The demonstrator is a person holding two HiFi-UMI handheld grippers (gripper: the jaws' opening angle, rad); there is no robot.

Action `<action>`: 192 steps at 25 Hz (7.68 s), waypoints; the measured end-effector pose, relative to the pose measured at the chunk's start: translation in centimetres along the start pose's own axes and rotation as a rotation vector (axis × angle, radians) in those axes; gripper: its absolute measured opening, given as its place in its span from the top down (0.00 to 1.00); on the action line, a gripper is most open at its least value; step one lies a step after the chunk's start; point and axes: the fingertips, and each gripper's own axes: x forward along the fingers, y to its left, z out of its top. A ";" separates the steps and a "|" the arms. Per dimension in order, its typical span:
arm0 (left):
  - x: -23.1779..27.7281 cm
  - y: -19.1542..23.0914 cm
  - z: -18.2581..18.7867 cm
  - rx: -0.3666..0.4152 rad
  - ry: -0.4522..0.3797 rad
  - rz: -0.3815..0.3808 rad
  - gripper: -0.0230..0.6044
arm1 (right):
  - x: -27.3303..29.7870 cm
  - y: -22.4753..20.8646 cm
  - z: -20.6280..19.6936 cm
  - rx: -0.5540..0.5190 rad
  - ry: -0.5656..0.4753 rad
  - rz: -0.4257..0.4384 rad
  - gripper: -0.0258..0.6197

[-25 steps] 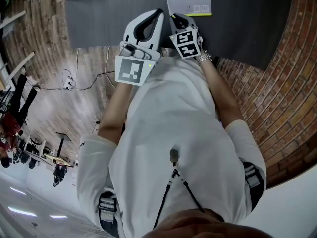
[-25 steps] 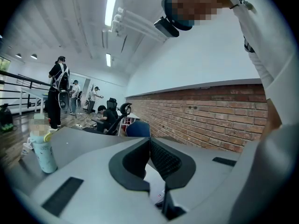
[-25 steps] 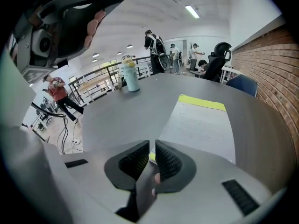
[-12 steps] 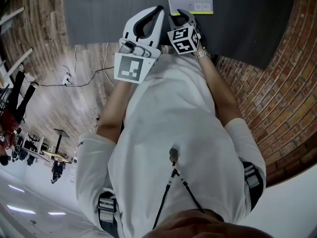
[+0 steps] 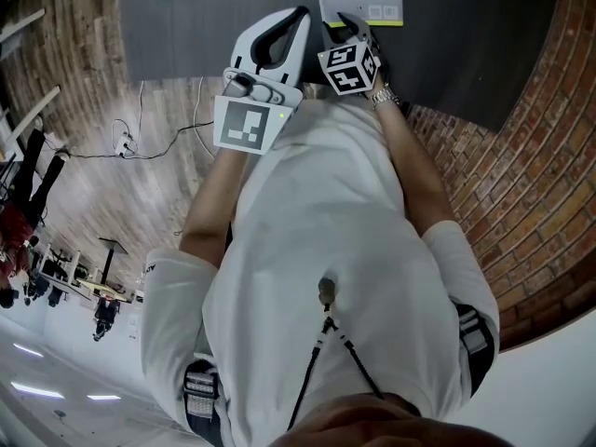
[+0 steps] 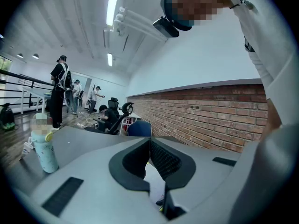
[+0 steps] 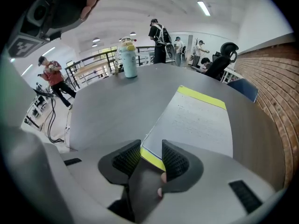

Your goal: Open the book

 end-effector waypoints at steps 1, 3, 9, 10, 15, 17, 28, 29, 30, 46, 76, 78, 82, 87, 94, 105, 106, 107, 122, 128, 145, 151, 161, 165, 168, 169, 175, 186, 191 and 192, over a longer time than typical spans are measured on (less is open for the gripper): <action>0.0 -0.1 0.0 0.000 0.000 0.000 0.93 | 0.0 0.0 -0.1 0.006 0.002 0.003 0.72; 0.0 -0.1 -0.1 0.001 0.002 0.001 0.93 | 0.2 0.0 -0.2 0.005 0.004 0.009 0.72; 0.1 -0.4 -0.2 0.008 0.002 0.005 0.93 | 0.3 0.5 -0.5 -0.021 0.008 0.018 0.84; 0.1 -0.4 -0.1 0.008 0.000 0.005 0.93 | 0.2 0.5 -0.4 -0.013 0.008 0.015 0.86; 0.0 -0.9 0.1 0.012 -0.005 0.006 0.93 | -0.4 0.1 -0.4 0.024 -0.002 0.019 0.89; 0.2 -1.3 0.2 0.013 -0.007 0.003 0.93 | -0.7 -0.4 -0.4 0.042 -0.006 0.027 0.90; -0.2 -3.0 0.0 0.024 -0.018 0.005 0.93 | -2.0 -0.8 0.1 0.073 -0.039 0.060 0.90; -0.3 -3.2 0.0 0.026 -0.020 0.008 0.93 | -2.2 -0.9 0.0 0.072 -0.042 0.060 0.90; -0.3 -3.4 0.1 0.030 -0.024 0.010 0.93 | -2.5 -1.0 -0.1 0.072 -0.046 0.062 0.90; -1.3 -7.8 0.1 0.063 -0.063 0.024 0.93 | -6.0 -2.5 -0.4 0.168 -0.138 0.108 0.90; 0.0 -13.5 -0.2 0.078 -0.059 -0.044 0.93 | -10.3 -8.8 -3.0 0.268 -0.179 0.021 0.90; 0.1 -13.8 -0.3 0.079 -0.059 -0.048 0.93 | -10.4 -9.4 -3.5 0.274 -0.175 0.014 0.90; 0.4 -14.1 -0.4 0.078 -0.052 -0.056 0.93 | -10.5 -10.3 -4.1 0.280 -0.165 0.002 0.90; 0.9 -14.6 -0.4 0.087 -0.046 -0.071 0.93 | -10.4 -11.2 -4.6 0.295 -0.157 -0.006 0.90; 1.3 -15.2 -0.7 0.084 -0.048 -0.072 0.93 | -10.6 -13.5 -6.4 0.335 -0.147 -0.030 0.90; 1.7 -14.4 -0.9 0.073 -0.034 -0.069 0.93 | -9.7 -16.1 -8.3 0.401 -0.108 -0.066 0.90; 1.8 -14.4 -0.9 0.073 -0.034 -0.069 0.93 | -9.5 -16.3 -8.5 0.408 -0.103 -0.070 0.90; 1.9 -14.3 -0.9 0.074 -0.034 -0.068 0.93 | -9.5 -16.7 -8.8 0.416 -0.098 -0.076 0.90; 3.4 -13.7 -1.2 0.076 -0.013 -0.055 0.93 | -9.3 -21.2 -11.1 0.499 -0.071 -0.135 0.90; 4.0 -13.5 -1.1 0.079 -0.012 -0.060 0.93 | -9.1 -22.4 -12.0 0.526 -0.057 -0.153 0.90; 4.3 -13.0 -1.4 0.077 -0.003 -0.052 0.93 | -8.7 -25.3 -14.1 0.540 -0.016 -0.215 0.90; 4.0 -12.8 -1.4 0.078 -0.004 -0.048 0.93 | -9.0 -26.2 -14.8 0.560 -0.010 -0.239 0.90; 3.9 -12.6 -1.4 0.077 -0.005 -0.039 0.93 | -8.8 -28.1 -16.2 0.566 0.019 -0.281 0.90; 3.6 -12.7 -1.6 0.081 -0.005 -0.036 0.93 | -8.5 -28.7 -16.9 0.574 0.031 -0.293 0.90; 3.4 -12.6 -1.7 0.078 -0.003 -0.030 0.93 | -8.2 -28.8 -17.0 0.580 0.038 -0.293 0.90; 3.4 -12.5 -1.6 0.079 -0.003 -0.029 0.93 | -8.1 -28.8 -17.1 0.587 0.040 -0.291 0.90; 3.0 -12.3 -1.4 0.076 -0.005 -0.024 0.93 | -7.6 -29.3 -17.0 0.618 0.053 -0.284 0.90; 2.4 -12.3 -1.5 0.080 -0.006 -0.023 0.93 | -7.8 -29.1 -17.3 0.627 0.091 -0.310 0.90; 2.1 -12.5 -1.6 0.080 -0.007 -0.025 0.93 | -8.6 -29.4 -18.7 0.630 0.096 -0.371 0.82; 2.0 -12.5 -1.6 0.080 -0.008 -0.026 0.93 | -8.8 -29.3 -18.9 0.639 0.091 -0.375 0.78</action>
